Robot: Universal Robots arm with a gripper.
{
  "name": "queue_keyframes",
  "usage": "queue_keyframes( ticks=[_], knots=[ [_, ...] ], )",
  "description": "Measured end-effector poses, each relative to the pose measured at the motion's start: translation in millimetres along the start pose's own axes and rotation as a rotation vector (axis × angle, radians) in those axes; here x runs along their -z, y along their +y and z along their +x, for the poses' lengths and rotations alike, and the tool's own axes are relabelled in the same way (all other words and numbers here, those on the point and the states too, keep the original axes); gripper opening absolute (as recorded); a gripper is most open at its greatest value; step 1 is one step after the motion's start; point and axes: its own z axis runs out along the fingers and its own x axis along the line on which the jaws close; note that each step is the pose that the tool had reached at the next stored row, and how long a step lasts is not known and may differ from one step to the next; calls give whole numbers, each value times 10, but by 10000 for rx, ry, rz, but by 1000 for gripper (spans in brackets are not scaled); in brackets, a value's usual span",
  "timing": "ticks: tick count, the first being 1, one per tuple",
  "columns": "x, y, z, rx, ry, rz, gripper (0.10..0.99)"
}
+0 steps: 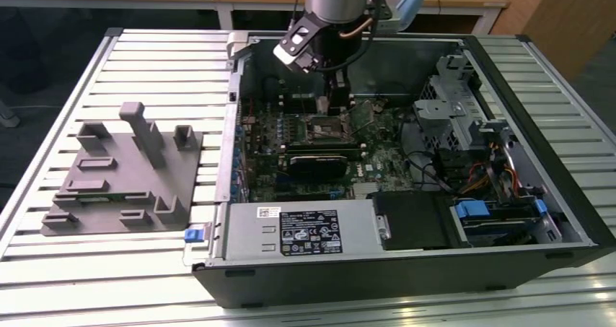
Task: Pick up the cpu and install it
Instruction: 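Place the cpu into insertion slot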
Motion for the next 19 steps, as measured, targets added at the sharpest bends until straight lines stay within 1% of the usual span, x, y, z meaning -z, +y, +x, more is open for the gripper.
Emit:
queue_keyframes(
  ticks=[9, 15, 19],
  knots=[
    [-41, -3, 0, -130, -7, -1, 533],
    [-86, -5, 0, -131, -7, -1, 533],
    [-92, -6, 0, -131, -8, 0, 533]
  ],
)
